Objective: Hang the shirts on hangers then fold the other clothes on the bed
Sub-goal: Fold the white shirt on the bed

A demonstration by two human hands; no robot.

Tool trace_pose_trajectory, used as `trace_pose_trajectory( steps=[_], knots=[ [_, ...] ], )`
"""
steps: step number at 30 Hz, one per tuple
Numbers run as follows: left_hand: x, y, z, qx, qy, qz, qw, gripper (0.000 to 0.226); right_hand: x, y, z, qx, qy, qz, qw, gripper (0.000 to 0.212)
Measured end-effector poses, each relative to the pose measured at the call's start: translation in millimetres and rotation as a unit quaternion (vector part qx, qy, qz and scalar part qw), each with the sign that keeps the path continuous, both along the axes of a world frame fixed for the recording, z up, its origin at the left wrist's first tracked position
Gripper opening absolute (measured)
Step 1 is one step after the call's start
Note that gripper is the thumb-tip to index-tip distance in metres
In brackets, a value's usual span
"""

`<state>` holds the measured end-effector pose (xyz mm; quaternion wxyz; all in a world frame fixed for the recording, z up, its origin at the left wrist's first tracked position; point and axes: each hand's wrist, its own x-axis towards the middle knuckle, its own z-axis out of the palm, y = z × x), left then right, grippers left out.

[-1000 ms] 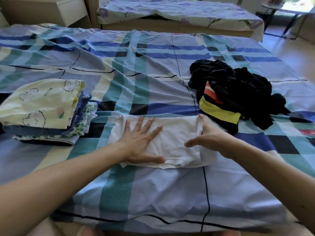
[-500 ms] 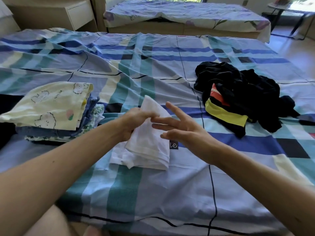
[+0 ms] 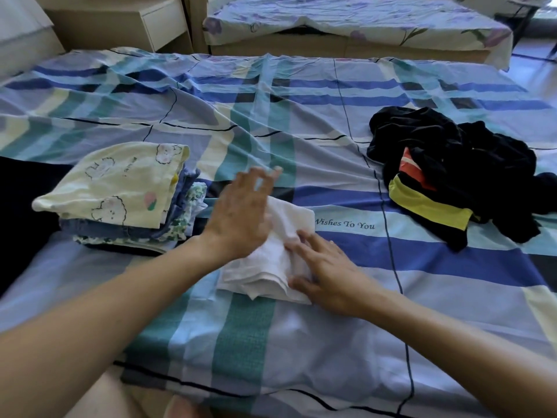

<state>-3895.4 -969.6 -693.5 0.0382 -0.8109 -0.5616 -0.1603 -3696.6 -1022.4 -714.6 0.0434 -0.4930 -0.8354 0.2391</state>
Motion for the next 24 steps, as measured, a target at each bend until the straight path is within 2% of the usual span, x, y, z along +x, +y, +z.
trace_pose_trajectory(
  steps=[1,2,4,5,6,8,10,11,14,16,18,20,22,24],
  knots=[
    [1.5,0.8,-3.7,-0.017,0.003,-0.079,0.997,0.070,-0.6,-1.7,-3.6,-0.003,-0.026,0.003,1.000,0.071],
    [1.4,1.7,-9.7,-0.077,0.016,-0.130,0.988,0.070,-0.5,-3.1,-6.2,-0.006,-0.048,0.006,0.999,0.076],
    [-2.7,4.1,-29.1,-0.207,0.111,-0.156,0.959,0.087,1.6,-6.2,-8.2,-0.020,-0.082,0.014,0.996,0.083],
    [-5.6,4.1,-36.4,-0.237,0.147,-0.153,0.948,0.095,2.5,-8.2,-7.3,-0.030,-0.084,0.014,0.996,0.087],
    [-8.3,5.6,-41.4,-0.250,0.164,-0.146,0.943,0.101,3.9,-9.6,-5.7,-0.036,-0.067,0.002,0.997,0.090],
    [-11.2,10.6,-42.8,-0.254,0.173,-0.123,0.944,0.112,5.7,-10.4,-0.1,-0.025,0.022,-0.064,0.997,0.092],
    [-10.5,18.7,-34.4,-0.256,0.159,-0.089,0.949,0.118,7.0,-5.8,4.7,-0.025,0.117,-0.155,0.981,0.085],
    [-9.4,22.5,-30.4,-0.250,0.138,-0.076,0.955,0.114,7.5,-1.9,6.4,-0.059,0.149,-0.191,0.969,0.079],
    [-2.5,33.3,-20.6,-0.193,0.056,-0.040,0.979,0.078,3.6,7.9,6.5,-0.183,0.216,-0.259,0.923,0.063],
    [5.5,38.5,-14.8,-0.198,0.055,-0.015,0.979,0.072,-0.6,12.6,6.7,-0.225,0.277,-0.292,0.887,0.046],
    [11.5,41.3,-11.4,-0.213,0.090,0.002,0.973,0.073,-4.0,16.9,10.3,-0.252,0.308,-0.291,0.870,0.023],
    [14.4,43.4,-7.0,-0.219,0.095,0.004,0.971,0.070,-7.2,18.4,15.1,-0.269,0.313,-0.279,0.867,0.020],
    [12.7,45.9,0.4,-0.232,0.044,-0.003,0.972,0.069,-10.1,20.1,23.1,-0.258,0.334,-0.275,0.864,0.022],
    [8.7,44.7,12.4,-0.261,-0.057,-0.018,0.963,0.078,-8.3,20.0,38.1,-0.242,0.357,-0.246,0.868,0.028]
  ],
)
